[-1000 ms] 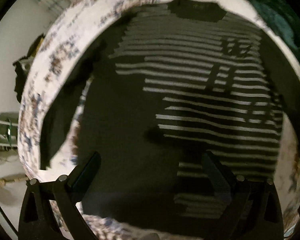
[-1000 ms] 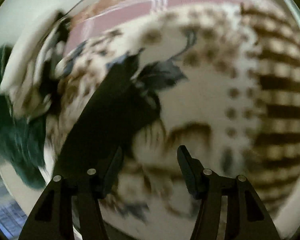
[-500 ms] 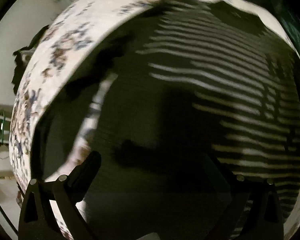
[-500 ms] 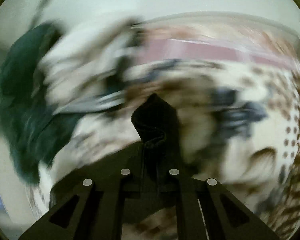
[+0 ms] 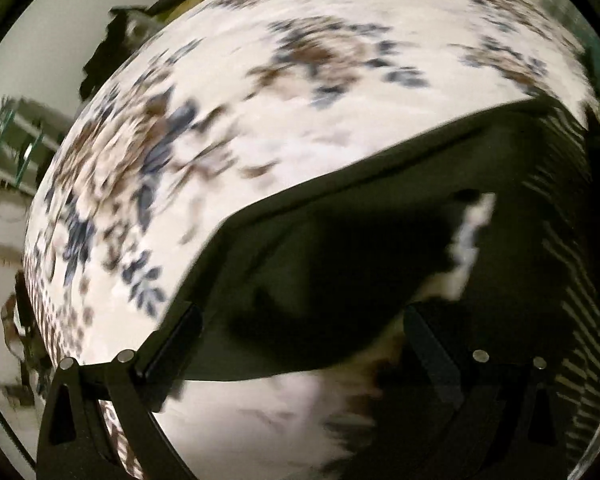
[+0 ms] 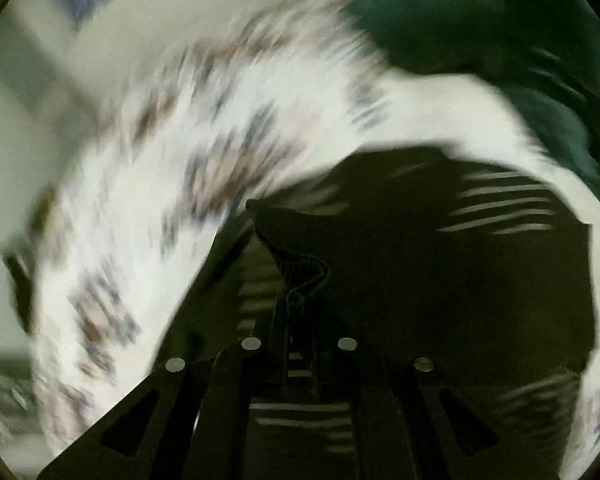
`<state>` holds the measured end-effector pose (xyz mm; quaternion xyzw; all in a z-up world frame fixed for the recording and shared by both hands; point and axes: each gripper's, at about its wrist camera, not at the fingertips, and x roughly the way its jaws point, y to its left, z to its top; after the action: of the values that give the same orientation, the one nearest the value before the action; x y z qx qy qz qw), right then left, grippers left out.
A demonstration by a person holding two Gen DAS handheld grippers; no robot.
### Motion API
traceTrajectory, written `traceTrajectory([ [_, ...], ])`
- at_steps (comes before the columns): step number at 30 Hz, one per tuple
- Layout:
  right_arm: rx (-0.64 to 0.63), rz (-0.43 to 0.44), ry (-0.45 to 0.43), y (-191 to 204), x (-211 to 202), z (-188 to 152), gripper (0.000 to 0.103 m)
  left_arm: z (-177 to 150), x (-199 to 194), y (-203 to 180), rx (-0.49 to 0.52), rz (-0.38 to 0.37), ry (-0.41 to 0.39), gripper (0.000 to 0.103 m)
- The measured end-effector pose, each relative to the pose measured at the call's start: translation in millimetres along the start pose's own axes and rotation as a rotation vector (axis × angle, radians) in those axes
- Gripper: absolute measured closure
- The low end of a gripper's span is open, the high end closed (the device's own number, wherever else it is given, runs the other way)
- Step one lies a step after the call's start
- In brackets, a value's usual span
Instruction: Fold small clothes
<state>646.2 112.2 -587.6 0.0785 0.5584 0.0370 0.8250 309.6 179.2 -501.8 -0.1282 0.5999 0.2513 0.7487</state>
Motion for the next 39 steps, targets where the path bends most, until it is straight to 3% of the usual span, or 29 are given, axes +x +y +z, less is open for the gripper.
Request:
traceTrajectory([
  [2, -0.092, -0.071, 0.072, 53, 52, -10, 0.095, -3, 6, 21, -0.02, 0.007, 0.01, 0.0],
  [4, -0.13, -0.107, 0.199, 74, 91, -23, 0.091, -9, 8, 44, -0.041, 0.0, 0.027, 0.0],
  [5, -0.111, -0.081, 0.228, 67, 94, -36, 0.088, -11, 8, 54, -0.049, -0.002, 0.031, 0.0],
  [7, -0.029, 0.022, 0.255, 52, 86, -50, 0.064, -21, 6, 78, -0.08, -0.003, 0.05, 0.0],
  [8, 0.002, 0.045, 0.246, 41, 76, -57, 0.044, -26, 5, 92, -0.103, -0.009, 0.063, 0.0],
  [9, 0.034, 0.066, 0.233, 28, 64, -66, 0.034, -34, 5, 106, -0.135, -0.013, 0.08, 0.0],
  [11, 0.079, 0.086, 0.23, 1, 39, -88, 0.033, -47, 5, 130, -0.204, -0.037, 0.11, 0.0],
  [14, 0.124, 0.05, 0.251, -42, 1, -133, 0.033, -64, 14, 158, -0.316, -0.098, 0.153, 0.0],
  [16, 0.152, 0.012, 0.283, -73, -11, -158, 0.033, -62, 23, 164, -0.372, -0.18, 0.161, 0.0],
  [18, 0.181, -0.015, 0.308, -98, -20, -182, 0.033, -52, 29, 160, -0.37, -0.239, 0.135, 0.0],
  [20, 0.202, -0.052, 0.326, -126, -26, -201, 0.033, -35, 38, 144, -0.281, -0.262, 0.114, 0.0],
  [22, 0.242, -0.088, 0.345, -152, -25, -219, 0.033, -18, 51, 125, -0.175, -0.239, 0.119, 0.037],
  [23, 0.265, -0.09, 0.35, -161, -24, -225, 0.033, -9, 58, 119, -0.135, -0.249, 0.13, 0.097],
  [26, 0.307, -0.1, 0.349, -182, -25, -239, 0.033, 13, 62, 126, -0.113, -0.264, 0.119, 0.1],
  [32, 0.346, -0.095, 0.329, -211, -35, -259, 0.033, 67, 48, 164, -0.072, -0.167, -0.005, 0.101],
  [36, 0.361, -0.082, 0.336, -225, -43, -276, 0.033, 94, 53, 194, -0.193, -0.189, -0.02, 0.096],
  [39, 0.372, -0.077, 0.339, -233, -50, -284, 0.033, 95, 62, 209, -0.317, -0.291, 0.014, 0.089],
])
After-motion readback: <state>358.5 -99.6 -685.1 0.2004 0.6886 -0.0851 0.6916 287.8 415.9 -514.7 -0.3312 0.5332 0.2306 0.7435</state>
